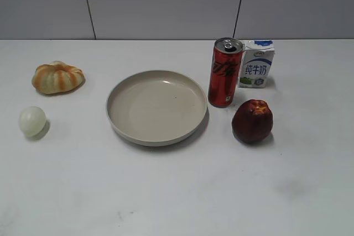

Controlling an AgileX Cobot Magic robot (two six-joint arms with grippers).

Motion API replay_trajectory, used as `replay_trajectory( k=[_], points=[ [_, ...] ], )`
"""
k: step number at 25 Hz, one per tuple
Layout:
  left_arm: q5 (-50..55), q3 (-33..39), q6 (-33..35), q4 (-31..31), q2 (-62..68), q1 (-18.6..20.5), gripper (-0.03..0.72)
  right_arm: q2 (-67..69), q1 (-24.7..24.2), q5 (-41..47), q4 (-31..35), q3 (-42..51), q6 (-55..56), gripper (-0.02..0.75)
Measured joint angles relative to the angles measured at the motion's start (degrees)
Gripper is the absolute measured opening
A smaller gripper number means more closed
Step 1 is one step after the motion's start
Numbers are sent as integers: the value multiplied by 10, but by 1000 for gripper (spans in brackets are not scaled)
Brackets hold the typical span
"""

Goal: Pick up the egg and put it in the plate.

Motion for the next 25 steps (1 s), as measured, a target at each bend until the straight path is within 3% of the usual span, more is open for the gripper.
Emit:
replay_trajectory(
  k=[10,14,21,25],
  points=[
    [-6,-1,0,1,0,0,536,0,0,0,0,0,0,447],
    [-83,-12,0,3,36,0,536,0,0,0,0,0,0,447],
    [-249,-15,0,-45,256,0,536,0,0,0,0,0,0,447],
    [-291,-58,-1,-75,429,0,536,0,0,0,0,0,0,447]
  ],
)
